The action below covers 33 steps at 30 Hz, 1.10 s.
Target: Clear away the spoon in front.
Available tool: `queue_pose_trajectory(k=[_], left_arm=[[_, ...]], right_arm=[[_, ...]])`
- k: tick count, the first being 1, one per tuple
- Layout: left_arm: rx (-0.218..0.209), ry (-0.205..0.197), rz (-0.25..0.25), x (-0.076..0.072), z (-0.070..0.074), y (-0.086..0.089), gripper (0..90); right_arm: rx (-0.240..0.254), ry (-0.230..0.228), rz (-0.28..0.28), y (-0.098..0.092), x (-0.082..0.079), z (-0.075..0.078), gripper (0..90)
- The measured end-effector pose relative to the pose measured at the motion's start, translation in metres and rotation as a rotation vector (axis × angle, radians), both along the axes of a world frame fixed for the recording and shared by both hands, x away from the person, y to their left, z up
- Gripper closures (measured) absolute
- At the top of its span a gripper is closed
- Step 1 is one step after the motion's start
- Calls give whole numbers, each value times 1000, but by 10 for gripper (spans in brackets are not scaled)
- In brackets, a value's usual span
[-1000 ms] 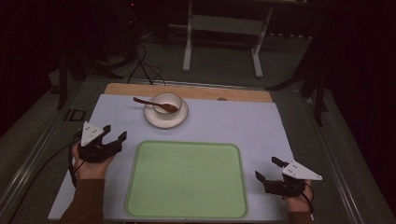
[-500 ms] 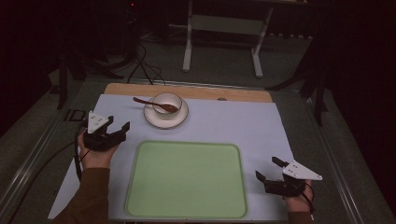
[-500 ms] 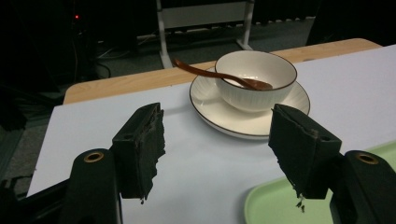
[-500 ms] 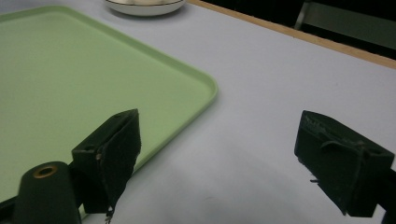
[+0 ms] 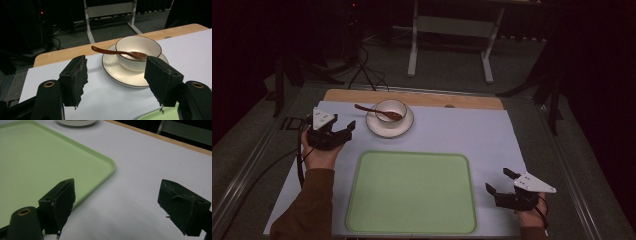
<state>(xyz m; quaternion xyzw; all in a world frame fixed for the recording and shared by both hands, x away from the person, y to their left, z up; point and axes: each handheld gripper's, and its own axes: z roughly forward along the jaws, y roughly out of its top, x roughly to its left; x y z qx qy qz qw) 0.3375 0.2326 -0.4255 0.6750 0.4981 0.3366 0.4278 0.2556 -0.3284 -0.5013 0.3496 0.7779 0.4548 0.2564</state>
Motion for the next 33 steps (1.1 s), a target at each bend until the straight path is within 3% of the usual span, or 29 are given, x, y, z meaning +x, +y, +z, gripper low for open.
queue_pose_trajectory(k=[8, 22, 33], left_arm=[[1, 4, 6, 13, 4, 2, 343], [-38, 11, 21, 40, 8, 5, 336], [-48, 56, 41, 65, -6, 5, 310]], right_arm=[[2, -2, -2, -1, 0, 0, 143], [6, -5, 3, -1, 0, 0, 143], [12, -7, 3, -2, 1, 0, 143]])
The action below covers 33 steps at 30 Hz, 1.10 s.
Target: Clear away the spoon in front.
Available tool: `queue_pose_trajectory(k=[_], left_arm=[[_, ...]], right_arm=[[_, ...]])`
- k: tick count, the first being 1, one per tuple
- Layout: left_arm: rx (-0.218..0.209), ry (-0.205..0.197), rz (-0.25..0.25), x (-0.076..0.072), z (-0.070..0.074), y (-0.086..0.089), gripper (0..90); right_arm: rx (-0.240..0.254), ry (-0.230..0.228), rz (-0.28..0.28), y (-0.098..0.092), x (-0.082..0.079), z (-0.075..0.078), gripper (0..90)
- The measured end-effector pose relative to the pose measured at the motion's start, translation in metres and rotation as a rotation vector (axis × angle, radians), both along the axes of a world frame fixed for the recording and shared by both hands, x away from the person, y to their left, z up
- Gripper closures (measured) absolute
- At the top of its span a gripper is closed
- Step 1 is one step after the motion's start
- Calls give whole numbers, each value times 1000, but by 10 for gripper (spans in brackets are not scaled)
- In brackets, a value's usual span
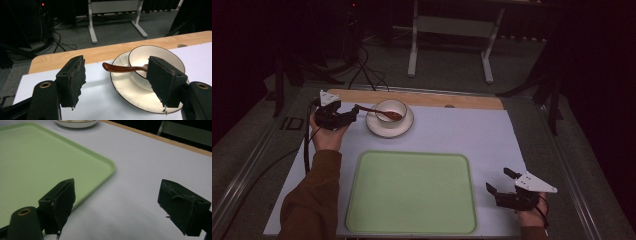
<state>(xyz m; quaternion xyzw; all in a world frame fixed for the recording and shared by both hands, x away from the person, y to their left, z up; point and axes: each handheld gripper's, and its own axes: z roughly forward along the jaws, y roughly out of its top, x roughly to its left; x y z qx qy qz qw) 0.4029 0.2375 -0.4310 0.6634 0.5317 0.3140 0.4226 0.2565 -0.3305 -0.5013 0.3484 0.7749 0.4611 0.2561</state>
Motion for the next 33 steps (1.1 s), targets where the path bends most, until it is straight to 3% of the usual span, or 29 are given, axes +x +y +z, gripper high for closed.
queue_pose_trajectory(k=[6, 14, 18, 23, 28, 33], left_arm=[[-21, 26, 20, 14, -10, -2, 284], [-81, 69, 50, 37, -26, -3, 287], [-76, 89, 50, 48, -28, -7, 307], [-100, 108, 60, 58, -30, -10, 330], [-128, 155, 61, 64, -37, -12, 414], [-113, 170, 37, 63, -39, -15, 518]], right_arm=[[2, 4, -2, -1, 0, 0, 143], [5, 5, -6, -2, 0, -1, 143], [6, 6, -8, -2, 1, -1, 143], [12, 7, -9, -4, 1, -1, 143], [14, 7, -8, -4, 1, 0, 143], [18, 6, -10, -5, 1, 0, 143]])
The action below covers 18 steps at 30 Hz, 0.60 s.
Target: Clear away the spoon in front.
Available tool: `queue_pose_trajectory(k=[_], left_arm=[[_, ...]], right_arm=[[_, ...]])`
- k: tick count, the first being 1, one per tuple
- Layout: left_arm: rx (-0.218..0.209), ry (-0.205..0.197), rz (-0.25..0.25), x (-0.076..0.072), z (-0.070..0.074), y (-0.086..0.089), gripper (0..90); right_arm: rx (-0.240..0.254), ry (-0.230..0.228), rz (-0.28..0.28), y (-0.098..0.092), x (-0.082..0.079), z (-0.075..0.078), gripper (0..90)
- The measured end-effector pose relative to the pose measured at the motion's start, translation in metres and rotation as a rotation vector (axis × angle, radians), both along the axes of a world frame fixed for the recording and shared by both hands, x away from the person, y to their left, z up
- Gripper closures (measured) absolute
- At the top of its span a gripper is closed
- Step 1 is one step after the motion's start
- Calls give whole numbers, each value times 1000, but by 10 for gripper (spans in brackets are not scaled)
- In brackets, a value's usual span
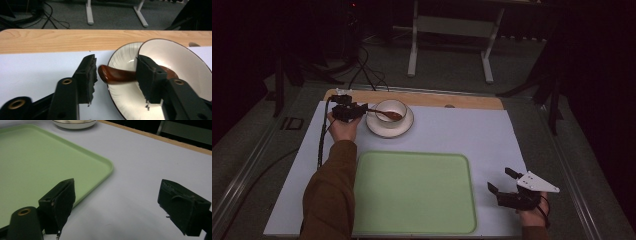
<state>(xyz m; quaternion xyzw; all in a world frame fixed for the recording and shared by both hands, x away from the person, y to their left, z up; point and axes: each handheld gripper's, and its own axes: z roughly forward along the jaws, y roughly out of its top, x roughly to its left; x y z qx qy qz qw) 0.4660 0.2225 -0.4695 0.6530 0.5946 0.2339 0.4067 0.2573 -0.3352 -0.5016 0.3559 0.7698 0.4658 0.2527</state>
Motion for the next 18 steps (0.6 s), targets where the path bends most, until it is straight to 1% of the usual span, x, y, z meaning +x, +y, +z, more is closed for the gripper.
queue_pose_trajectory(k=[3, 6, 13, 15, 18], left_arm=[[-1, 7, -11, -3, 1, 0, 581], [8, -5, -40, -10, 5, 0, 627], [-16, -50, -106, -25, 8, 0, 722], [-20, -69, -125, -31, 9, -2, 755], [-9, -91, -157, -40, 9, -6, 788]], right_arm=[[-1, 0, 0, 0, 0, 0, 143], [-4, 1, 1, 1, 0, 0, 143], [-10, 0, 2, 2, 0, 0, 143], [-12, 2, 2, 2, 0, 0, 143], [-16, 3, 3, 3, 0, -1, 143]])
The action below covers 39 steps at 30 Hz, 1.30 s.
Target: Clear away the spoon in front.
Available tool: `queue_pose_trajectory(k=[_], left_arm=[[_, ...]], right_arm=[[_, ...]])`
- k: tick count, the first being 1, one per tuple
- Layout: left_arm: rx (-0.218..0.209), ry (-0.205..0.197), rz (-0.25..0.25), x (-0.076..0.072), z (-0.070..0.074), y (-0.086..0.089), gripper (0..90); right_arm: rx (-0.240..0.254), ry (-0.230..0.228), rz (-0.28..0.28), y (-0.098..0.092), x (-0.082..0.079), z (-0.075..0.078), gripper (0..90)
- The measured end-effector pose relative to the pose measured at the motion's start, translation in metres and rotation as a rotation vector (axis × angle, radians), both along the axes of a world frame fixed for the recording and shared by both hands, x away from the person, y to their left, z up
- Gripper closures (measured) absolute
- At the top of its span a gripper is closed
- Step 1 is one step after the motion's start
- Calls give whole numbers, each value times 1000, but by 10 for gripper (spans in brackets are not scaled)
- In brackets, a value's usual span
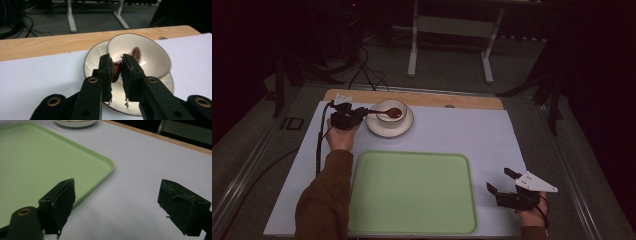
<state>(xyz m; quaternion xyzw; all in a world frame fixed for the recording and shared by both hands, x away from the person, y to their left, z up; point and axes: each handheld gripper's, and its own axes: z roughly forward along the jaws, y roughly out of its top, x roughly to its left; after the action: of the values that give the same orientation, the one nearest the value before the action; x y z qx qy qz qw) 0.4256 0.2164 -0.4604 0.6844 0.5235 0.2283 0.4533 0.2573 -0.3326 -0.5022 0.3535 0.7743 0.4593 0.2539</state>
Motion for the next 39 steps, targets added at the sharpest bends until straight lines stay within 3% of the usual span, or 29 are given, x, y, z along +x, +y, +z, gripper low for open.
queue_pose_trajectory(k=[5, 8, 15, 22, 39], left_arm=[[26, -18, -39, -12, -1, -7, 818], [55, -19, -52, -13, -3, -12, 783], [54, 1, -55, -12, -5, -15, 812], [70, -11, -73, -17, -3, -20, 837], [70, -80, -23, -34, 14, -18, 841]], right_arm=[[-1, 3, 2, 1, 0, 0, 143], [-4, 3, 5, 1, 0, 0, 143], [-4, 5, 2, 1, 0, 0, 143], [-6, 5, 5, 1, 0, 0, 143], [-3, 1, 3, 1, 0, 0, 143]])
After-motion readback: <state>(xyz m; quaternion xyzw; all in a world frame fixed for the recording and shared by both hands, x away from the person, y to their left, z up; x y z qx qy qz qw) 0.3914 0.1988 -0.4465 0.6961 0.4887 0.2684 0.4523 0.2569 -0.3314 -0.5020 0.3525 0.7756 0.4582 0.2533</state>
